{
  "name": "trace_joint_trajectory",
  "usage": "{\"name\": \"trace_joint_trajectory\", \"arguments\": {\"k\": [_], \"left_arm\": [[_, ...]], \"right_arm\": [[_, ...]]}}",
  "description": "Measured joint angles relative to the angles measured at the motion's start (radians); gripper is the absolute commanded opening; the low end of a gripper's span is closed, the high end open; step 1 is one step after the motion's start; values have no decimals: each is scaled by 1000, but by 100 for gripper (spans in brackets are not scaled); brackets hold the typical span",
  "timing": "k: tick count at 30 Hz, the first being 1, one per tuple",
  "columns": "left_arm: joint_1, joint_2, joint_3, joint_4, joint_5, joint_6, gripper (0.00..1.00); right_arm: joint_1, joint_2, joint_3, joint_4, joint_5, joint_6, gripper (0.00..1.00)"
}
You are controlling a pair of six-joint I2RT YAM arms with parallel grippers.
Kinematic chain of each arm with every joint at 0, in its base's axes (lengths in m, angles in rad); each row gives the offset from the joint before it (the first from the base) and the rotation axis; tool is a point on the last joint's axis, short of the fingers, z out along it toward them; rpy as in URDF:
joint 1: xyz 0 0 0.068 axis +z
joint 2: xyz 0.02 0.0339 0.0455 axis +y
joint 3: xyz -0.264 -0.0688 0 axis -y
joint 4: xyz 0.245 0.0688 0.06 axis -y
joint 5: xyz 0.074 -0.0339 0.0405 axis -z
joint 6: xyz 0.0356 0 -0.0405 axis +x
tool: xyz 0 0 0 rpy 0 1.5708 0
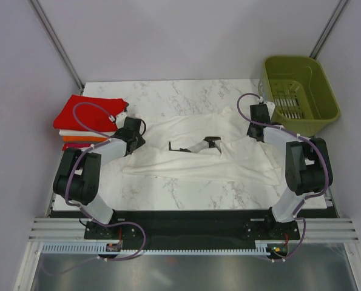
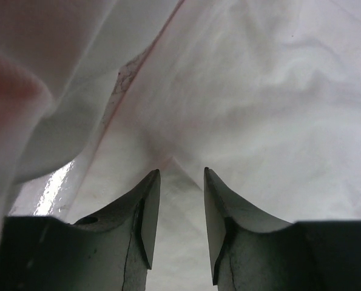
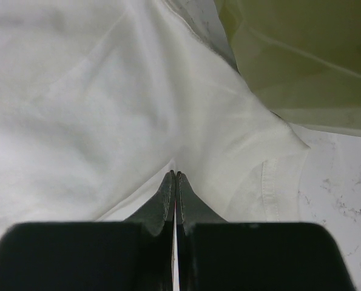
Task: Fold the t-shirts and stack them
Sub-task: Fold the tshirt
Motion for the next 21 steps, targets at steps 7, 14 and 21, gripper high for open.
{"name": "trace_joint_trajectory", "arguments": {"k": [7, 14, 21], "left_arm": [[-8, 26, 17, -36, -21, -3, 10], [-18, 23, 23, -77, -56, -2, 2], [-19, -43, 32, -146, -79, -2, 2]], "right_arm": [[0, -3, 0, 0, -3, 0, 0], [0, -16, -2, 1, -4, 5, 0], [-10, -41, -11, 4, 13, 31, 0]]}}
